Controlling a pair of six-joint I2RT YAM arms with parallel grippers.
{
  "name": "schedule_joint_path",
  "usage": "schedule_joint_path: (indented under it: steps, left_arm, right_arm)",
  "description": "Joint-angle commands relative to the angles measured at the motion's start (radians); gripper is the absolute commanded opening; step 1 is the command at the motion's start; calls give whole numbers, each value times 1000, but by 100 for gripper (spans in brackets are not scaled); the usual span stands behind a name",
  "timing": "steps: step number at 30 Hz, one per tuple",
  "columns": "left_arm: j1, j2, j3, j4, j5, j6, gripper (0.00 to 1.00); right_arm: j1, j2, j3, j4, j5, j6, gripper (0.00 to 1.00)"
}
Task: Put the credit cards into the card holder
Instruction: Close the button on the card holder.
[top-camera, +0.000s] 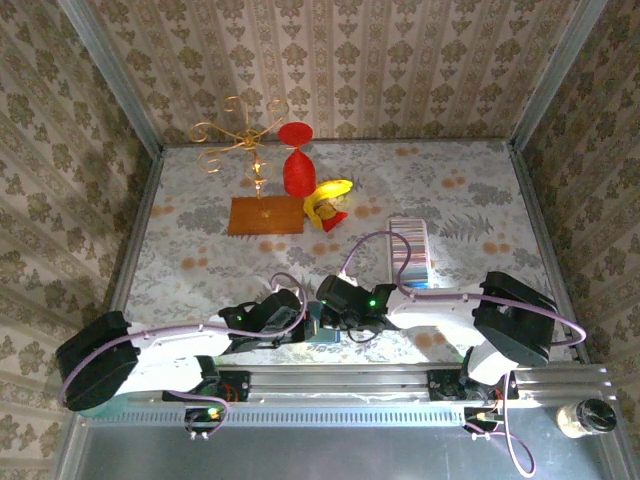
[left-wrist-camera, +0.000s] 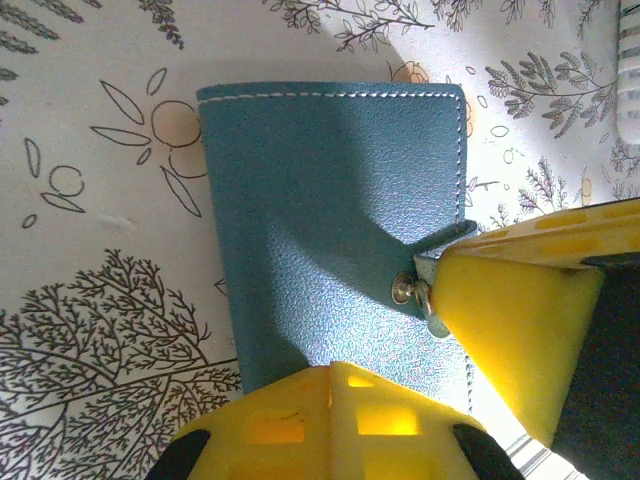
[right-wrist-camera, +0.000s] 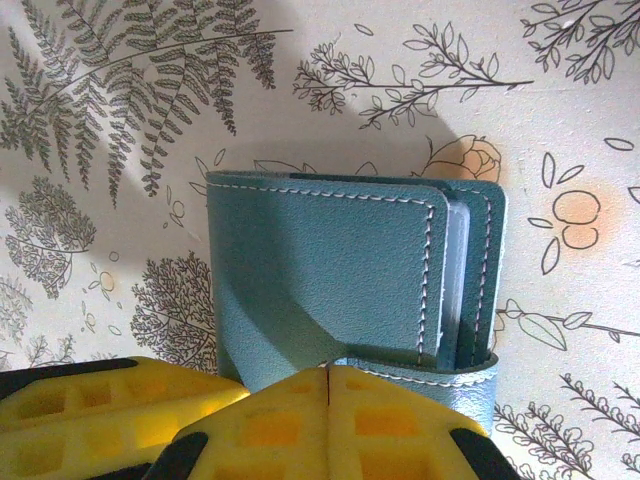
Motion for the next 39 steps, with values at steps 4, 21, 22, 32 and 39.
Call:
schedule_joint_path:
  steps: [4, 21, 22, 32, 39]
  left_arm:
    - [-14, 49, -18, 34, 19, -18, 0]
    - [-18, 51, -23, 35, 20, -24, 0]
    - [-18, 51, -24, 35, 19, -26, 0]
    - [-19, 48, -26, 37, 16, -30, 0]
    - [-19, 40, -28, 21, 8, -30, 0]
  right_arm:
    - [8, -3, -15, 33, 36, 16, 0]
    - [8, 56, -20, 78, 38, 41, 0]
    - [8, 57, -23, 80, 37, 43, 0]
    - [7, 86, -67, 150, 32, 97, 0]
    - [16, 79, -77, 128, 20, 92, 0]
